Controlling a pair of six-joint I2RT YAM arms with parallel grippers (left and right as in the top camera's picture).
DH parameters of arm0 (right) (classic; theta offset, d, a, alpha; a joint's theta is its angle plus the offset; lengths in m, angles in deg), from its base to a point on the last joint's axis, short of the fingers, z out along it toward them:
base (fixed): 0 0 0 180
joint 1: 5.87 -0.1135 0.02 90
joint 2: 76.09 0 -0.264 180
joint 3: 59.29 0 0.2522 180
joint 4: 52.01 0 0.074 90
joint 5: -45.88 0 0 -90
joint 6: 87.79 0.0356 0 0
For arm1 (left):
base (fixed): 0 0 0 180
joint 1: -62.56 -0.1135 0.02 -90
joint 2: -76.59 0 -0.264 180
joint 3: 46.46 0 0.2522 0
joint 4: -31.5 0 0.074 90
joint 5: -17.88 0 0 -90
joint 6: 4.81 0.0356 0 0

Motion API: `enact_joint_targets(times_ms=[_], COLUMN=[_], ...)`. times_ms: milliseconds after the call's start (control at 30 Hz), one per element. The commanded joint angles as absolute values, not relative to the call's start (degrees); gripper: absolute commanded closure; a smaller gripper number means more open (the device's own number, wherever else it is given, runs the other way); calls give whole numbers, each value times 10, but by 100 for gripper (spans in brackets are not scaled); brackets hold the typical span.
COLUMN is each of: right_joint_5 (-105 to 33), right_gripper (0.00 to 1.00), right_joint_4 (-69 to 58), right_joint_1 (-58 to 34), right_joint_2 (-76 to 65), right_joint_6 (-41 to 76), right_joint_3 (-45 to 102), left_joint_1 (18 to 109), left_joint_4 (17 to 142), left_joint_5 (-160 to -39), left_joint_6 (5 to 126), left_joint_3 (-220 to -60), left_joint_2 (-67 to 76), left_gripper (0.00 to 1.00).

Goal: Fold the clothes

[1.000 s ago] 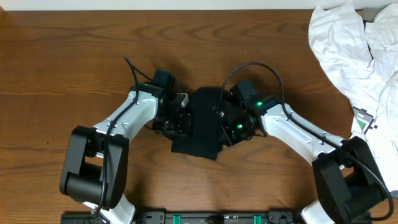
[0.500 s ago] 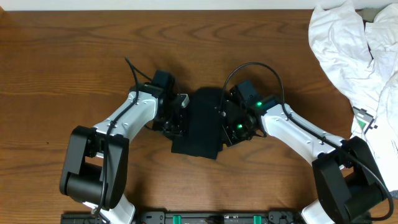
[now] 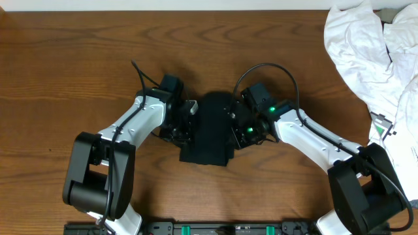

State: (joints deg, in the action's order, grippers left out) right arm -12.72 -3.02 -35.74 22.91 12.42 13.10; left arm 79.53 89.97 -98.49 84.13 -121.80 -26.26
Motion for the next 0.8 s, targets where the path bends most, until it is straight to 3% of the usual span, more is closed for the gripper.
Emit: enact_joint_targets(times_ms=[0, 467, 533, 600, 767], right_joint_5=[-42, -49, -58, -75, -199], right_gripper=[82, 80, 84, 99, 99], right_joint_4=[-42, -43, -44, -44, -10], right_joint_1=[-359, -369, -378, -385, -372], right_joint_2=[237, 239, 243, 247, 248], right_joint_6=[112, 111, 111, 112, 158], right_joint_3=[127, 127, 127, 127, 127], left_joint_1=[794, 794, 794, 794, 794], left_joint_4=[904, 904, 904, 904, 911], left_joint_5=[-959, -959, -959, -959, -933], left_joint_6=[847, 845, 845, 845, 843], left_joint_3=[-1214, -1214, -1214, -1214, -1214], left_joint_2=[-268, -268, -268, -268, -268], left_gripper=[90, 90, 90, 90, 94])
